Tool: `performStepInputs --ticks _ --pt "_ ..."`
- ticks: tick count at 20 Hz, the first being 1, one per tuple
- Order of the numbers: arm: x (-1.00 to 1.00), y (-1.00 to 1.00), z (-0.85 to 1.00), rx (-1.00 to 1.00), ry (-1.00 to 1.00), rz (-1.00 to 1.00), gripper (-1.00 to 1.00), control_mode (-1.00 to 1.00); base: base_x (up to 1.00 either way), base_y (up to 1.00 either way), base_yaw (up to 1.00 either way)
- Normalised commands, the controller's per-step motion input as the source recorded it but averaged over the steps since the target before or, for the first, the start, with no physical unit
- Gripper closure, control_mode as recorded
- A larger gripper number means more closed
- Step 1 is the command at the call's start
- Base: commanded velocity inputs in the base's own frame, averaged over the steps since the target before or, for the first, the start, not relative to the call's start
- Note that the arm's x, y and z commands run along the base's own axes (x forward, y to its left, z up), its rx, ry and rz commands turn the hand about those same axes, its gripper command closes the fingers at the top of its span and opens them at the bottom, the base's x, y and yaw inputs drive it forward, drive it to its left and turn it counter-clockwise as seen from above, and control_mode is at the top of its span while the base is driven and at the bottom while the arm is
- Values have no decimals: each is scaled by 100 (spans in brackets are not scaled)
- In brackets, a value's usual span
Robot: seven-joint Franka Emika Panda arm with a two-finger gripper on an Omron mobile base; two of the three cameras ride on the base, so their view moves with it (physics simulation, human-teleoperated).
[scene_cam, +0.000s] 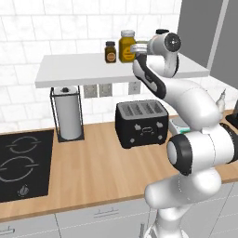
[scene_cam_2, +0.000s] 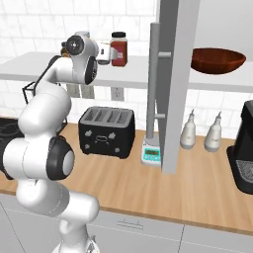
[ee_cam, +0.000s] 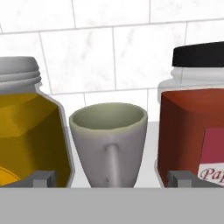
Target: Gather all objects into one cabinet and sort the glasses and bowls to opposite sides.
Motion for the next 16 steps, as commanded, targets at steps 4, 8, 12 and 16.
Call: performStepInputs --ticks 4,8,12,16 --pt "15 0 0 0 0 0 -100 -100 0 0 0" --pt "16 0 -1 0 0 0 -100 -100 0 0 0" --pt "17 0 -4 0 0 0 100 -100 0 0 0" --pt "8 0 -1 0 0 0 100 -100 0 0 0"
